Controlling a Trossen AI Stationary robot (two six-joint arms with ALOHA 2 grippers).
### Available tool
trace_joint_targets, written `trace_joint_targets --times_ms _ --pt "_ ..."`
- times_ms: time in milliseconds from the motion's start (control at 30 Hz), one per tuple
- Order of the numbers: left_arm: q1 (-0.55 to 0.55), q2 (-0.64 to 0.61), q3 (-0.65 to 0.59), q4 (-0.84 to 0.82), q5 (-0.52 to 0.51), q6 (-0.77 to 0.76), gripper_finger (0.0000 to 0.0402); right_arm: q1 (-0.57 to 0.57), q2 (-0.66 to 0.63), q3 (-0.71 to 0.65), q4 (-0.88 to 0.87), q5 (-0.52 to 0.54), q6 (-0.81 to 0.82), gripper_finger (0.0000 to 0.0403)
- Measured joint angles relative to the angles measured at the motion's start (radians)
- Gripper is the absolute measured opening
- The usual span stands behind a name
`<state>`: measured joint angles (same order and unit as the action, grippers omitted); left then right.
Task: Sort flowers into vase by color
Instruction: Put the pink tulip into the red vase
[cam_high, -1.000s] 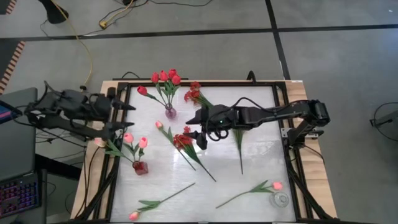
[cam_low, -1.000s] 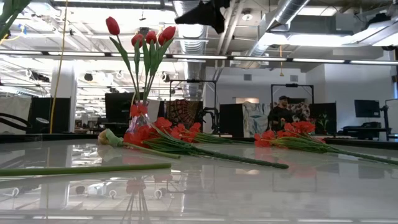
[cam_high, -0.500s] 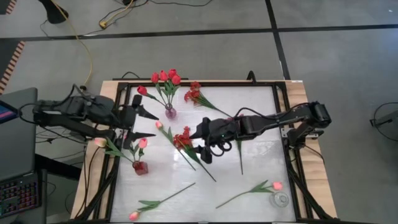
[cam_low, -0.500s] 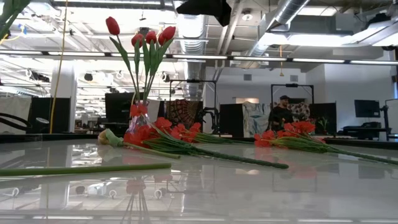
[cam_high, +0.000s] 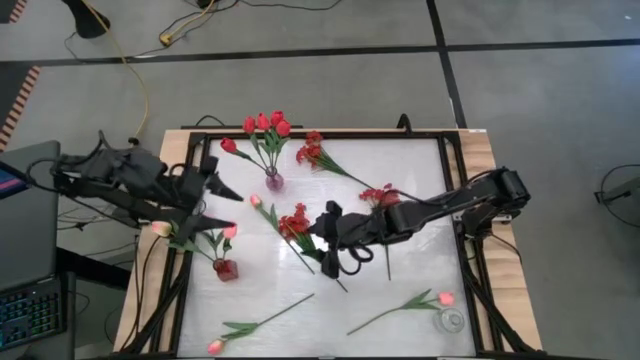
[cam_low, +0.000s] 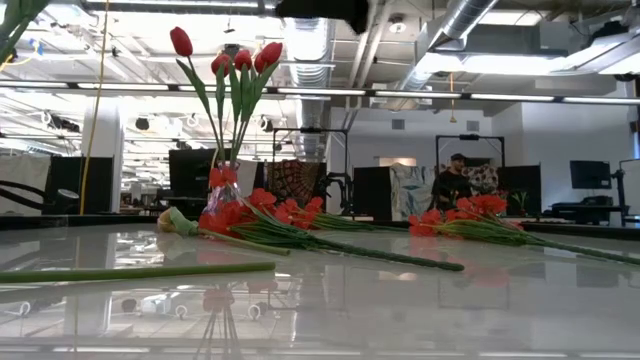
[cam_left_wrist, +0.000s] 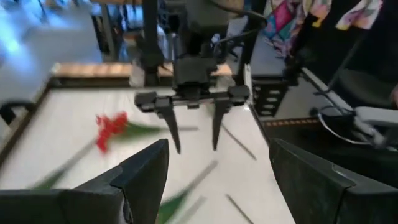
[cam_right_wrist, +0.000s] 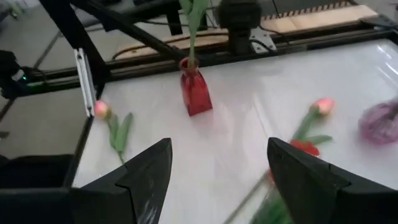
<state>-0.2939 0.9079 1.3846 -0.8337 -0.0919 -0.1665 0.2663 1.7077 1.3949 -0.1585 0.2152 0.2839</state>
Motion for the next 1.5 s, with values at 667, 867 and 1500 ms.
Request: trace_joint_targets --times_ms 667,867,1500 --pt "-0.256 -0.208 -0.046 -0.310 -0.530 -0.144 0.0265 0.036 0.433 0.234 0.193 -0.218 -0.170 0.0291" --pt "-0.256 -0.322 -0.120 -0.310 -0.544 -0.190 0.0265 0.041 0.504 0.315 0.187 -0.218 -0.162 0.0291" --pt "-0.256 -0.509 -0.395 -0.185 -0.608 -0.055 0.0265 0.110 0.507 0.336 0.139 -0.159 -0.161 0.0291"
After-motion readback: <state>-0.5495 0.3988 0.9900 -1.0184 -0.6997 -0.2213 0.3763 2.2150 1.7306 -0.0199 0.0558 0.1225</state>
